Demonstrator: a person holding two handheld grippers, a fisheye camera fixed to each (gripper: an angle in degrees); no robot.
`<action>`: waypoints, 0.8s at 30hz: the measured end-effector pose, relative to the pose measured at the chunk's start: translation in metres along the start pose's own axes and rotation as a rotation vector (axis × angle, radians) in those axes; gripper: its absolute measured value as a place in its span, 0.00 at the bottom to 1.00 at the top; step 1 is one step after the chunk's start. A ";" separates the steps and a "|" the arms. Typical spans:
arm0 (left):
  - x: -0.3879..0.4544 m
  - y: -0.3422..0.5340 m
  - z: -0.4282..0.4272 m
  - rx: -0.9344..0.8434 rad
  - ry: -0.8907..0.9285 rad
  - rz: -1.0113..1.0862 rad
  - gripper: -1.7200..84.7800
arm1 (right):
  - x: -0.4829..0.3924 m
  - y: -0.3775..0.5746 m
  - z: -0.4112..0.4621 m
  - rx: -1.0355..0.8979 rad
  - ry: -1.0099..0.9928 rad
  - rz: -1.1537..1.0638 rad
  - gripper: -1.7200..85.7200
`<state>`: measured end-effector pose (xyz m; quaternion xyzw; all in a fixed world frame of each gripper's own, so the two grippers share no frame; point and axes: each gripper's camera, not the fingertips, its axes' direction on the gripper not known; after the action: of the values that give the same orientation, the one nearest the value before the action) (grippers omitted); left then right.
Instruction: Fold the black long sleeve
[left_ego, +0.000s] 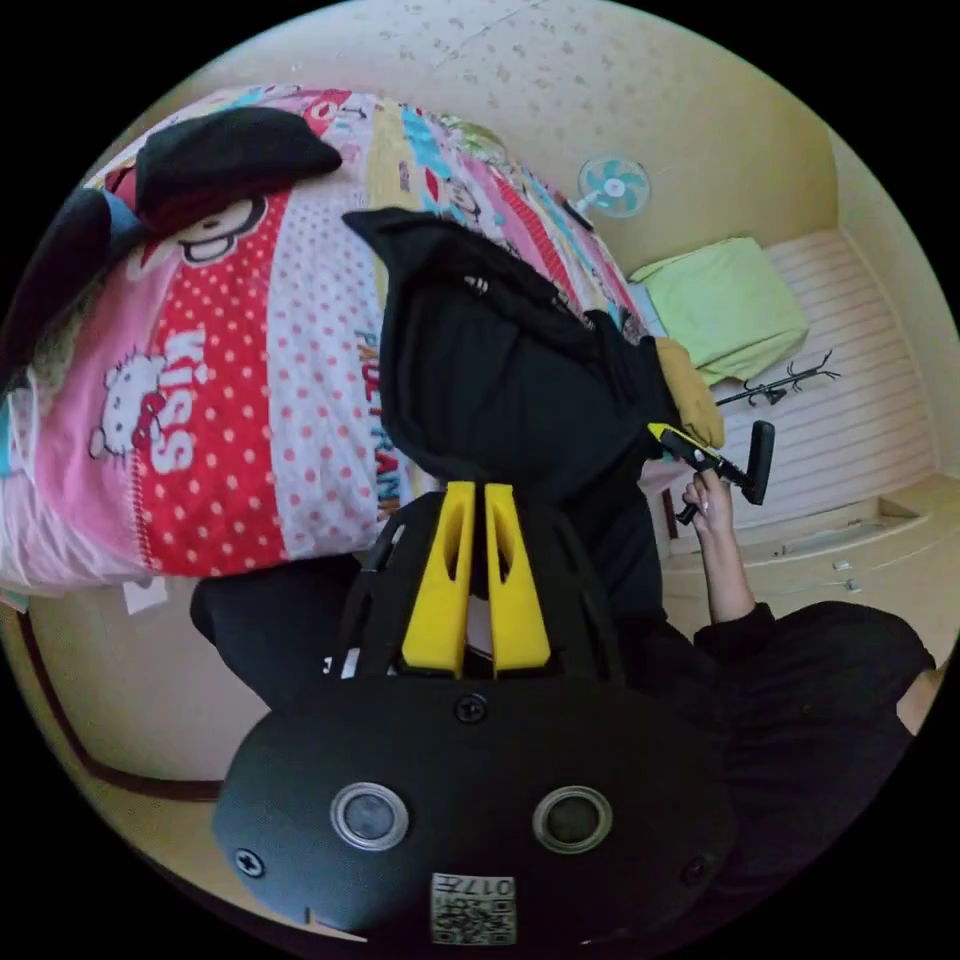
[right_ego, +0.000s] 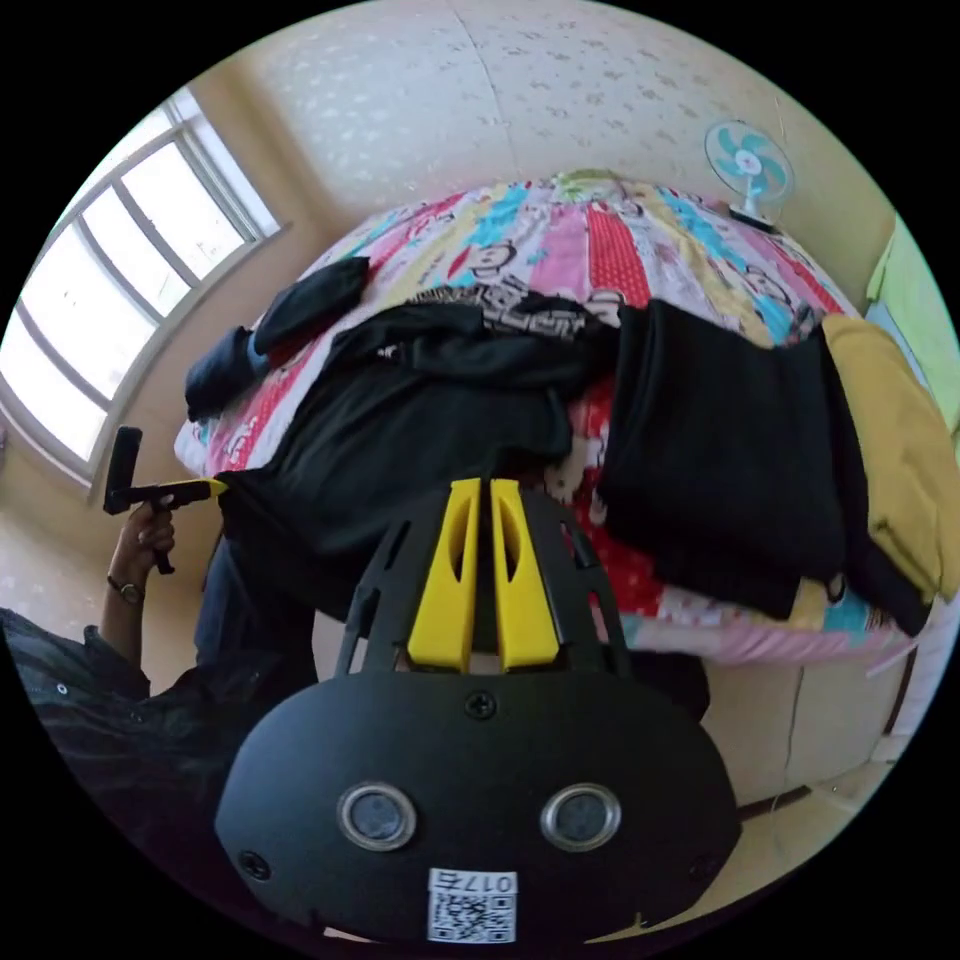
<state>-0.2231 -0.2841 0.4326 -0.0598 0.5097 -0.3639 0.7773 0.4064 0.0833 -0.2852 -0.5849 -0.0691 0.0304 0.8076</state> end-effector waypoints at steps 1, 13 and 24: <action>-0.003 -0.013 -0.017 0.058 -0.030 0.016 0.04 | 0.003 -0.018 -0.011 0.048 0.011 -0.013 0.07; -0.064 -0.007 -0.007 0.189 -0.117 -0.139 0.18 | 0.059 0.012 -0.052 0.151 -0.250 0.219 0.16; -0.131 -0.022 0.013 0.080 0.147 -0.376 0.07 | 0.058 0.012 -0.059 -0.026 -0.456 0.314 0.06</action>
<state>-0.2516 -0.2215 0.5468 -0.0964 0.5300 -0.5259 0.6583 0.4727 0.0387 -0.3101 -0.5767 -0.1580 0.2850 0.7491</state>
